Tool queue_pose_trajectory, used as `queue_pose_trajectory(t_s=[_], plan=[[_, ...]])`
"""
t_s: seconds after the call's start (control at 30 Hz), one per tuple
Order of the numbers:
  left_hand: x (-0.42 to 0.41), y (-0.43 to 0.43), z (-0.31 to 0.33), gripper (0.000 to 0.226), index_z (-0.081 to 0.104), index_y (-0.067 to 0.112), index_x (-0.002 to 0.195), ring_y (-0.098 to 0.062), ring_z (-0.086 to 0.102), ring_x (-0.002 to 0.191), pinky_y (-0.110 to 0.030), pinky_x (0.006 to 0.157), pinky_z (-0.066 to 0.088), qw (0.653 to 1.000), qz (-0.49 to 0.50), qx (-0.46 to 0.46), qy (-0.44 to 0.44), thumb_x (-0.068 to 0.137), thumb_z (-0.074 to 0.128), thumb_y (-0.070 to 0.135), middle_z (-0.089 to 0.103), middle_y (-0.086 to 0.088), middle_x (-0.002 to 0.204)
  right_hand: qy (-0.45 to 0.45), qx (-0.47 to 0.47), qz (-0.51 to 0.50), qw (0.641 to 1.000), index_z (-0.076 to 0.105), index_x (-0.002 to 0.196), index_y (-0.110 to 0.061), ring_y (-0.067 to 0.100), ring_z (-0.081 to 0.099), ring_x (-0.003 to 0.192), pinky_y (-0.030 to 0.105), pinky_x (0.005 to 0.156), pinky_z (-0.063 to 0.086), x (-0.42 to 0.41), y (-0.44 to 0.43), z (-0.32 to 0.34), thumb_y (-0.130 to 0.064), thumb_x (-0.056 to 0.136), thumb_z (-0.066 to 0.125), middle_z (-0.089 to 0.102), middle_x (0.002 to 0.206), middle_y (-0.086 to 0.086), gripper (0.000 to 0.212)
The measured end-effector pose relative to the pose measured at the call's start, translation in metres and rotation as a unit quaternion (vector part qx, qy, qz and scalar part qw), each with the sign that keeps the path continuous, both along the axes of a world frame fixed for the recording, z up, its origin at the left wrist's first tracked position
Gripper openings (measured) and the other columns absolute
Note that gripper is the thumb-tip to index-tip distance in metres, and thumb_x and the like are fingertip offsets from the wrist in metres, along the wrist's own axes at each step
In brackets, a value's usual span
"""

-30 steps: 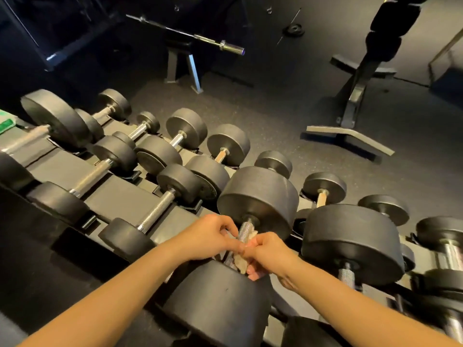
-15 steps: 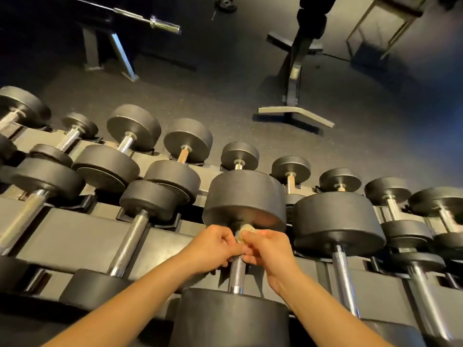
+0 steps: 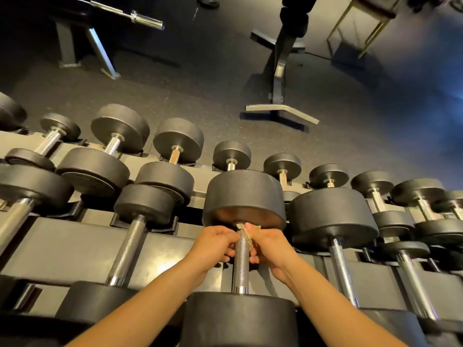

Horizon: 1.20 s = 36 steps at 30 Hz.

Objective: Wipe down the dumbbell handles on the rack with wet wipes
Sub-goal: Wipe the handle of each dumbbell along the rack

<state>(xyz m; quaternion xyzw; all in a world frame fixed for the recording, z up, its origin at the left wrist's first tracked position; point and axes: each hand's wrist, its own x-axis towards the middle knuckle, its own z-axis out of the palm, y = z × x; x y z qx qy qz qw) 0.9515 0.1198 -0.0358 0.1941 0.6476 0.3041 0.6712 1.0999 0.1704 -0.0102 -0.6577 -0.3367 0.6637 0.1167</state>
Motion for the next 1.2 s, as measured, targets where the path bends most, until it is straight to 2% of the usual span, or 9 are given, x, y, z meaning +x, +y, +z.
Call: queue_pose_trajectory(t_s=[0.2, 0.33, 0.4, 0.47, 0.53, 0.6, 0.7, 0.8, 1.2], plan=[[0.003, -0.003, 0.003, 0.016, 0.076, 0.010, 0.105, -0.010, 0.066, 0.062, -0.026, 0.063, 0.053, 0.999, 0.021, -0.005, -0.036, 0.098, 0.065, 0.021, 0.073, -0.002, 0.075, 0.091, -0.131, -0.124, 0.979, 0.075, 0.110, 0.002, 0.030, 0.059, 0.088, 0.049, 0.099, 0.051, 0.007, -0.013, -0.013, -0.028, 0.088, 0.072, 0.063, 0.100, 0.021, 0.038], [-0.001, -0.008, 0.006, 0.011, 0.074, 0.015, 0.102, -0.010, 0.065, 0.067, -0.025, 0.063, 0.052, 1.000, 0.006, 0.017, 0.022, 0.097, 0.067, 0.023, 0.072, -0.001, 0.079, 0.006, -0.074, -0.017, 0.997, 0.070, 0.106, 0.005, 0.017, 0.056, 0.059, 0.030, 0.059, 0.055, 0.007, -0.006, 0.003, -0.030, 0.107, 0.050, 0.060, 0.070, 0.009, 0.039], [0.000, -0.007, 0.009, 0.011, 0.072, 0.016, 0.097, -0.009, 0.062, 0.066, -0.022, 0.058, 0.048, 0.995, 0.009, 0.051, 0.088, 0.094, 0.072, 0.026, 0.069, 0.000, 0.076, -0.078, 0.008, 0.094, 0.992, 0.069, 0.100, 0.004, 0.018, 0.058, 0.057, 0.033, 0.058, 0.054, 0.000, 0.000, 0.017, -0.025, 0.107, 0.048, 0.059, 0.071, 0.010, 0.037], [0.003, -0.004, 0.013, 0.019, 0.071, 0.012, 0.095, -0.009, 0.061, 0.063, -0.022, 0.056, 0.047, 0.993, 0.027, 0.069, 0.088, 0.092, 0.074, 0.031, 0.068, 0.000, 0.072, -0.237, 0.132, 0.295, 0.916, 0.068, 0.097, -0.003, 0.030, 0.068, 0.079, 0.039, 0.075, 0.057, -0.014, 0.005, 0.028, -0.021, 0.105, 0.045, 0.066, 0.086, 0.016, 0.030], [0.007, -0.001, 0.017, 0.024, 0.072, 0.009, 0.093, -0.011, 0.061, 0.062, -0.022, 0.055, 0.047, 0.996, 0.051, 0.059, 0.046, 0.092, 0.074, 0.034, 0.068, -0.001, 0.069, -0.355, 0.219, 0.476, 0.774, 0.067, 0.107, -0.005, 0.033, 0.068, 0.098, 0.038, 0.082, 0.053, -0.029, 0.000, 0.041, -0.017, 0.102, 0.046, 0.070, 0.103, 0.016, 0.025], [0.008, 0.001, 0.016, 0.020, 0.073, 0.007, 0.090, -0.011, 0.059, 0.060, -0.020, 0.052, 0.047, 0.996, 0.078, 0.034, 0.005, 0.093, 0.075, 0.027, 0.067, -0.005, 0.069, -0.363, 0.260, 0.510, 0.735, 0.067, 0.104, -0.009, 0.029, 0.067, 0.094, 0.037, 0.077, 0.051, -0.030, -0.003, 0.043, -0.019, 0.102, 0.047, 0.071, 0.101, 0.012, 0.022], [0.008, 0.004, 0.011, 0.007, 0.074, 0.002, 0.092, -0.009, 0.053, 0.051, -0.020, 0.050, 0.047, 0.992, 0.113, -0.023, -0.045, 0.093, 0.072, 0.009, 0.062, -0.007, 0.064, -0.276, 0.229, 0.396, 0.845, 0.064, 0.087, -0.005, 0.023, 0.062, 0.075, 0.041, 0.069, 0.050, -0.009, -0.005, 0.031, -0.031, 0.103, 0.054, 0.063, 0.079, 0.008, 0.032], [0.007, 0.010, 0.009, 0.007, 0.074, -0.001, 0.096, -0.010, 0.054, 0.050, -0.020, 0.048, 0.049, 0.987, 0.141, -0.057, -0.058, 0.093, 0.070, 0.003, 0.065, -0.010, 0.066, -0.094, 0.088, 0.146, 0.981, 0.072, 0.099, -0.001, 0.020, 0.066, 0.070, 0.037, 0.068, 0.061, 0.005, -0.008, 0.026, -0.022, 0.099, 0.066, 0.070, 0.081, 0.015, 0.022], [0.009, 0.014, -0.006, 0.014, 0.073, -0.003, 0.087, -0.012, 0.059, 0.045, -0.025, 0.047, 0.054, 0.986, 0.151, -0.064, 0.022, 0.095, 0.071, 0.007, 0.066, -0.009, 0.060, 0.014, 0.042, 0.029, 0.999, 0.077, 0.102, -0.001, 0.022, 0.074, 0.081, 0.030, 0.071, 0.061, 0.009, -0.013, 0.019, -0.013, 0.094, 0.072, 0.077, 0.094, 0.018, 0.016]])
